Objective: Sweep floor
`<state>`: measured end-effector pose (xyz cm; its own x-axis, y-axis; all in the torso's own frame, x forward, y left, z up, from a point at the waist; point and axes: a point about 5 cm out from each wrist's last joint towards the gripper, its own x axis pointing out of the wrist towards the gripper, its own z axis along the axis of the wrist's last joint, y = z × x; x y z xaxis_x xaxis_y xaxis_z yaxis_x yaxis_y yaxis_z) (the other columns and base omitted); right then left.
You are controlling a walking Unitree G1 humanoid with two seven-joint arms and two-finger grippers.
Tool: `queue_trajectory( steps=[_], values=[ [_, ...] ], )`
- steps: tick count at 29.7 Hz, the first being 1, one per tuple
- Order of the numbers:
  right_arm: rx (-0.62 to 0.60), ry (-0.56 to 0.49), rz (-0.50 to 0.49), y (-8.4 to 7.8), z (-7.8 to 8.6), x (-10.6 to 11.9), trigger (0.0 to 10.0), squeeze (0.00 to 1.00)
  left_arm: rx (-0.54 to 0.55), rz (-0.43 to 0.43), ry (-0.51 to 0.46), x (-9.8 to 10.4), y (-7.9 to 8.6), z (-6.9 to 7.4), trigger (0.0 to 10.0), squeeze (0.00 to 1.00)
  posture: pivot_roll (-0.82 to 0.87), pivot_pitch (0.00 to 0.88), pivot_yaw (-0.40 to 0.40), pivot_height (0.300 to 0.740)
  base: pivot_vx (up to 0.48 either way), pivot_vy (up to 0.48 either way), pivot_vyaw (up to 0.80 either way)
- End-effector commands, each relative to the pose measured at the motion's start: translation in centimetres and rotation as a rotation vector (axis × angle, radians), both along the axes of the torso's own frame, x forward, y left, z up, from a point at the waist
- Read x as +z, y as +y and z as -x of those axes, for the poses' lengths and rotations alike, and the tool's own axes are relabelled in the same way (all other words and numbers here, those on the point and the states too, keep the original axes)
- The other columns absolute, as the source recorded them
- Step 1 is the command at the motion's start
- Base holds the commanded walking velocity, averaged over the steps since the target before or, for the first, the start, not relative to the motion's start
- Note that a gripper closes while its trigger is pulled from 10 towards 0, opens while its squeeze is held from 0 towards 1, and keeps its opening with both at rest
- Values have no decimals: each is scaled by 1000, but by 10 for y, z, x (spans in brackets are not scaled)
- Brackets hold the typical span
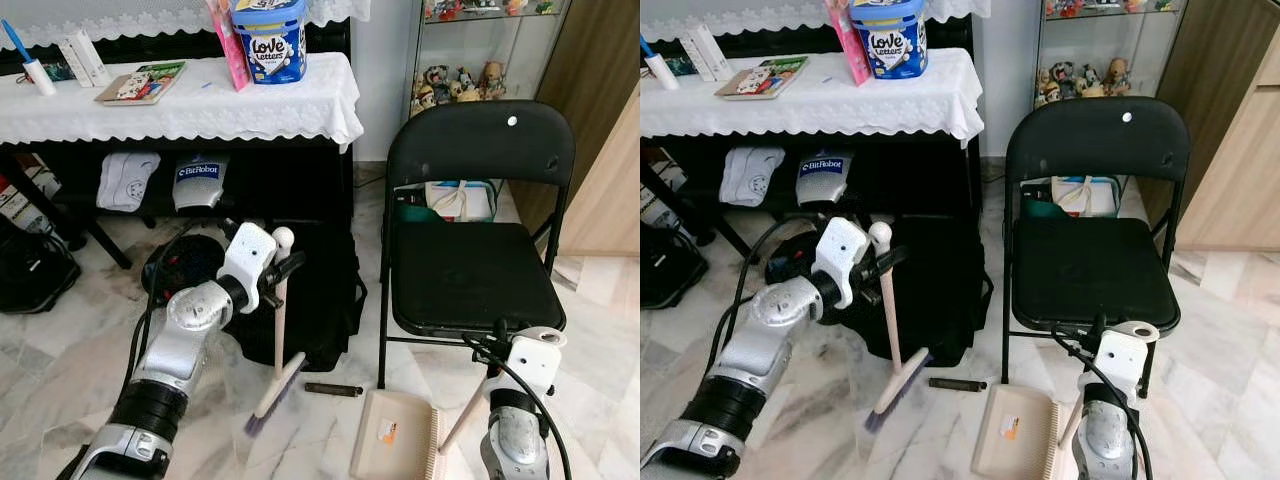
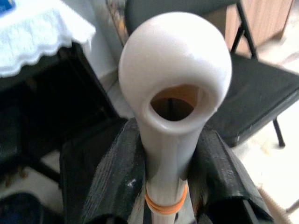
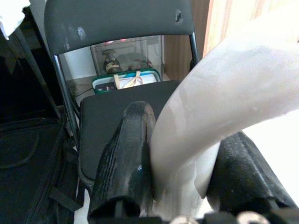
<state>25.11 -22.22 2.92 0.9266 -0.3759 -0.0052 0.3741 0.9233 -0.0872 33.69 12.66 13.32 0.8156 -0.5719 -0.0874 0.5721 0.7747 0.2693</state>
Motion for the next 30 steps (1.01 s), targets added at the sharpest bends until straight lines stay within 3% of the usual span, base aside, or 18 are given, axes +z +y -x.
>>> queue_trajectory(
  steps=[1,7,13,20,23,30],
  values=[
    [6,-19,-4,2,0,2,10000,0,48,-66,-62,3,12,-2,10000,0,-49,49,139,740,0,0,0],
    [6,-16,-4,3,1,1,10000,0,67,-187,-14,-15,29,-2,10000,0,-52,54,138,740,0,0,0],
    [7,-12,-6,4,2,0,10000,0,144,-156,-25,-19,37,-4,10000,0,-48,56,136,740,0,0,0],
    [14,-7,-1,3,2,0,10000,0,240,-19,6,-27,40,-6,10000,0,-38,59,121,740,0,0,0],
    [-7,-9,16,-2,3,1,10000,0,297,40,40,-33,44,-7,10000,0,-41,58,117,740,0,0,0],
    [-85,-9,70,-15,9,3,10000,0,306,69,53,-38,43,-5,10000,0,-51,63,114,740,0,0,0]
  ],
)
